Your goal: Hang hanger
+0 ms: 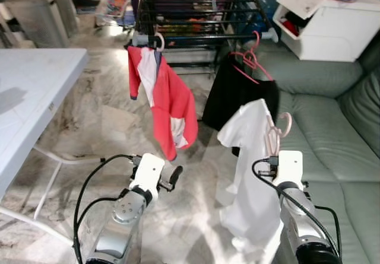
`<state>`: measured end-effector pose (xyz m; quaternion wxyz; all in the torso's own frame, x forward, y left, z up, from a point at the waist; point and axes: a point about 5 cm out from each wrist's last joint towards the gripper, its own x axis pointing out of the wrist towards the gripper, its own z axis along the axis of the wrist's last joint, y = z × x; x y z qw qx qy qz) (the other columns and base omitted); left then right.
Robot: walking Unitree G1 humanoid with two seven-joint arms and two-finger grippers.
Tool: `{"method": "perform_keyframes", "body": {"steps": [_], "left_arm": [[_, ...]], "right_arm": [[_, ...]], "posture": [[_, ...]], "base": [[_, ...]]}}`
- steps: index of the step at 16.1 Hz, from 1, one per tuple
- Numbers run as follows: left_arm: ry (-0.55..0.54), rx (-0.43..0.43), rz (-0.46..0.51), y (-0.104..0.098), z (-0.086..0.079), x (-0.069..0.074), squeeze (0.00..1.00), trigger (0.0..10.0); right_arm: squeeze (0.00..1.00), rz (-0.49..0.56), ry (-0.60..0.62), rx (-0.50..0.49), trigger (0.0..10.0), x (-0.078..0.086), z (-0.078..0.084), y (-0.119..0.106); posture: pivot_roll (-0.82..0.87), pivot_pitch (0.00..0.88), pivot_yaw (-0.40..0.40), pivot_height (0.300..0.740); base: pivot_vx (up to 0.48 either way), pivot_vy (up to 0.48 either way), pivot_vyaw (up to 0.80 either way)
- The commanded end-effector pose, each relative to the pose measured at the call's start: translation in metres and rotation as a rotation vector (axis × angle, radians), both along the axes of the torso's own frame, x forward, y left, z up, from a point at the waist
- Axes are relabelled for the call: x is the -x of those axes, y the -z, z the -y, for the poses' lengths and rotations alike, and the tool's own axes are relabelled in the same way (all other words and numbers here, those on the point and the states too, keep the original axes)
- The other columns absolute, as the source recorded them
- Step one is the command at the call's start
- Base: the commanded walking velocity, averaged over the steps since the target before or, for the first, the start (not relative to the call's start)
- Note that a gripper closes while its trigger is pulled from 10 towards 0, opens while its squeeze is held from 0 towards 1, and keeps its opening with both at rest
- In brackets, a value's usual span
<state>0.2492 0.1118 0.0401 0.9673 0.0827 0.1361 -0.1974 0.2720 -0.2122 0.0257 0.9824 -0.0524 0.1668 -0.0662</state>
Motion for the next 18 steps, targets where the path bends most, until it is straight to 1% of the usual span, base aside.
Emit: {"method": "perform_keyframes", "body": {"steps": [1,11,13,14,18], "left_arm": [[-0.006,-0.008,0.008,-0.0014,-0.0002,-0.0017,0.00,10.0],[0.006,-0.037,0.019,-0.0020,-0.0013,-0.0030,0.00,10.0],[-0.027,-0.052,0.034,-0.0022,-0.0039,-0.0042,0.00,10.0],[-0.058,-0.050,0.031,-0.0008,-0.0058,-0.0047,0.00,10.0],[-0.081,-0.047,0.030,0.0015,-0.0044,-0.0047,0.00,10.0]], "right_arm": [[0.00,0.068,0.001,0.008,10.0,-0.0098,0.0010,-0.0145],[0.00,0.076,0.015,-0.004,10.0,-0.0116,-0.0021,-0.0142],[0.00,0.075,0.018,-0.006,10.0,-0.0111,-0.0028,-0.0134],[0.00,0.073,0.013,-0.006,10.0,-0.0110,-0.0036,-0.0130],[0.00,0.067,-0.019,0.006,10.0,-0.0168,-0.0036,-0.0153]], "posture": [[-0.03,0.000,-0.011,0.740],[-0.02,0.000,0.014,0.740],[-0.02,0.000,0.016,0.740],[-0.02,0.000,0.013,0.740],[0.00,0.000,-0.040,0.740]], "base": [[0.000,0.000,0.00],[0.000,0.000,0.00],[0.000,0.000,0.00],[0.000,0.000,0.00],[0.000,0.000,0.00]]}}
